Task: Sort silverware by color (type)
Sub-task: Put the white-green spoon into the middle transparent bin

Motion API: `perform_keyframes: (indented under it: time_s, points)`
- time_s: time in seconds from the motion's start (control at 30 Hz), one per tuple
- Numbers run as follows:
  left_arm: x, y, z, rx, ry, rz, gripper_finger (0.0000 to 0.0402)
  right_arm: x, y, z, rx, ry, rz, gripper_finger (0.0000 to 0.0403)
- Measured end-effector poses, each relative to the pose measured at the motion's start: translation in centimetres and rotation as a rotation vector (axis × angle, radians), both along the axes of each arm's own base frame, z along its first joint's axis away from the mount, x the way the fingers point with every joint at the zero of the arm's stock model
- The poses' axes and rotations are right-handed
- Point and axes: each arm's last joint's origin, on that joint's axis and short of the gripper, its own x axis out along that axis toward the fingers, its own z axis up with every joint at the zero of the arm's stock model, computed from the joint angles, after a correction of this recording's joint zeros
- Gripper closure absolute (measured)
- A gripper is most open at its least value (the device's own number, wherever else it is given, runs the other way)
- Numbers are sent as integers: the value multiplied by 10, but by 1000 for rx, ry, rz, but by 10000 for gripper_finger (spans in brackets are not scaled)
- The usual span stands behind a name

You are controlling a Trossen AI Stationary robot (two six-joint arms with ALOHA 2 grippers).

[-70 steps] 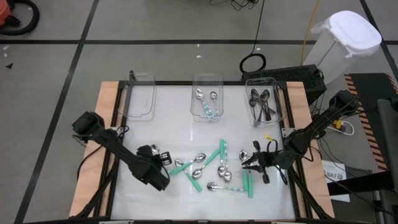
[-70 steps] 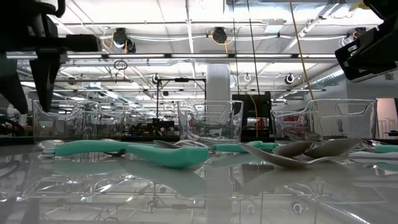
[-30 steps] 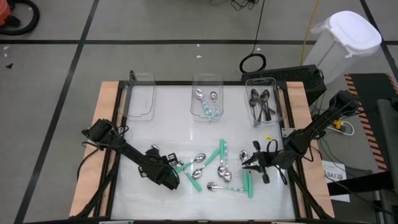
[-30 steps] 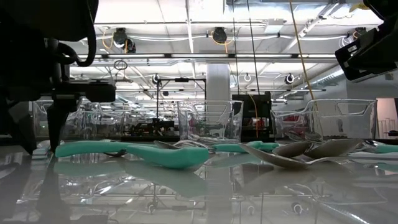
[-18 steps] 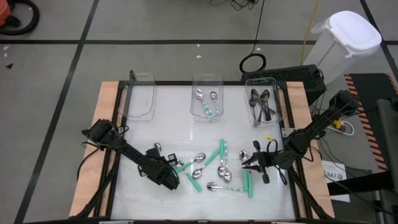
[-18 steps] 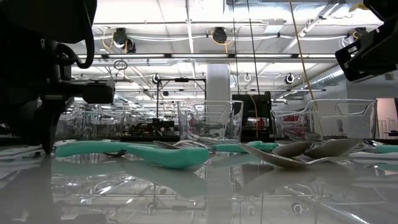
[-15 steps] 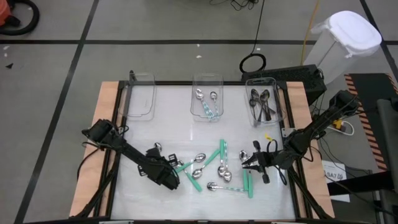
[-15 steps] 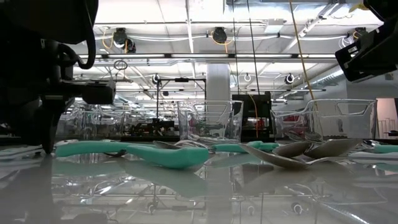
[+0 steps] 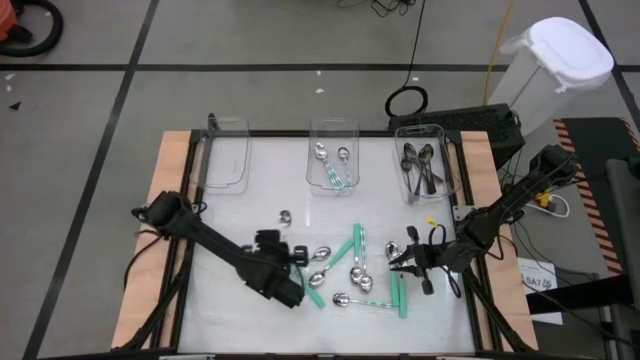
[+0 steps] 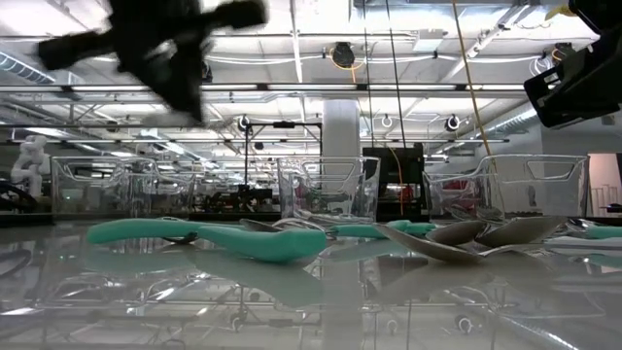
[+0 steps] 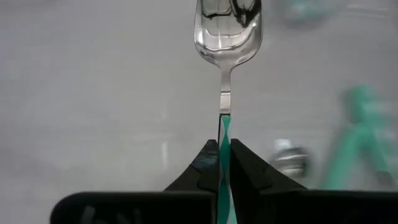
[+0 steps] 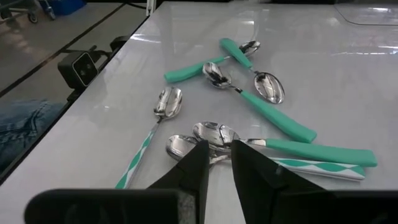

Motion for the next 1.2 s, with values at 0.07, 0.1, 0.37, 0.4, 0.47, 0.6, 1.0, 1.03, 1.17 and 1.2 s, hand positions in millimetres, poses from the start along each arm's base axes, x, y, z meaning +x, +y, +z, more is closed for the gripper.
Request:
perform_keyframes:
  time_s: [0.07,0.1,0.37,0.4,0.47,0.6,1.0,1.03,1.17,1.2]
  points:
    - [11,2,19,39,-27,-73,388,0,0,0,-13,-1,6,337]
    - [15,3,27,58,-32,-110,388,0,0,0,-20,-3,9,337]
    - [47,37,84,141,-4,-279,388,0,0,1,-98,-27,47,337]
    - [49,43,89,147,2,-288,388,0,0,1,-104,-28,49,337]
    - [54,55,96,160,23,-305,388,0,0,1,-118,-31,56,337]
    - [61,80,104,178,60,-307,388,0,0,1,-148,-37,70,337]
    - [84,131,107,147,65,-409,388,1,0,1,-317,-70,142,337]
    - [86,133,108,154,57,-414,388,1,-1,1,-335,-76,137,337]
    - [91,144,111,179,35,-425,388,2,-3,3,-415,-107,81,337]
    - [92,146,111,184,30,-421,388,2,-3,3,-435,-112,68,337]
